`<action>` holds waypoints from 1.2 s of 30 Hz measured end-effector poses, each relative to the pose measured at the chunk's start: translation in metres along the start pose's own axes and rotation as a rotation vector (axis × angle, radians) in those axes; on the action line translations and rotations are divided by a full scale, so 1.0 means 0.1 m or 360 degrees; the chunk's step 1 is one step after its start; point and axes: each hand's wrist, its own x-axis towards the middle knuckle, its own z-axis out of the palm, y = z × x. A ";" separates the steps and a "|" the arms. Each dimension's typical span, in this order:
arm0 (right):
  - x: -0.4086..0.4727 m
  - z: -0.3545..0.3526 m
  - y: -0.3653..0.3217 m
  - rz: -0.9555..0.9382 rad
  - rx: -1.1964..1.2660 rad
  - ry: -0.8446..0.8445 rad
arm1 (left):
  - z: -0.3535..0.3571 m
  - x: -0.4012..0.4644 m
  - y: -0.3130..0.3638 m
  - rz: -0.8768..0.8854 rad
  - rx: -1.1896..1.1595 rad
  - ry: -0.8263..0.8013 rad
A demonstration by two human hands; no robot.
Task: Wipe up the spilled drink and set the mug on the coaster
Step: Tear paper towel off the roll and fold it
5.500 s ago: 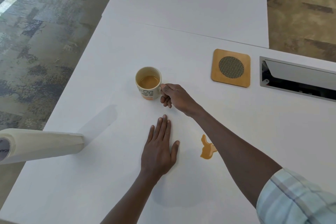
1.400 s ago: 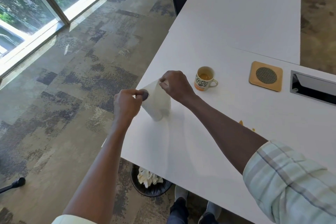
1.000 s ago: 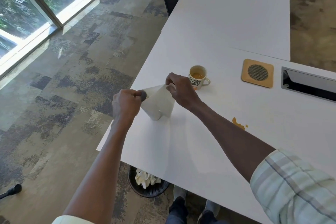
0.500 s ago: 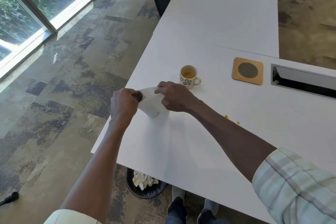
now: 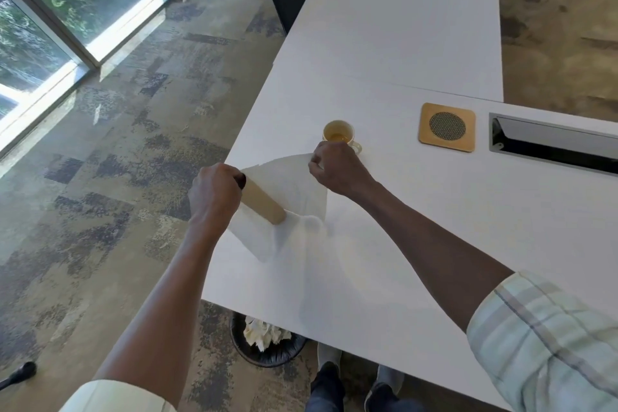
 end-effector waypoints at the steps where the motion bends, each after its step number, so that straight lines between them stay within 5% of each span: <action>1: 0.00 -0.02 0.03 0.0028 0.0011 0.0050 | 0.00 0.00 0.00 -0.0015 0.0004 -0.0011; 8: -0.10 -0.16 0.18 0.0122 0.0145 0.0275 | 0.03 0.00 0.01 -0.0094 -0.0032 0.0016; 36: -0.24 -1.18 -0.23 -0.0277 0.0557 0.0727 | 0.10 0.00 0.30 -0.0193 -0.0438 0.0023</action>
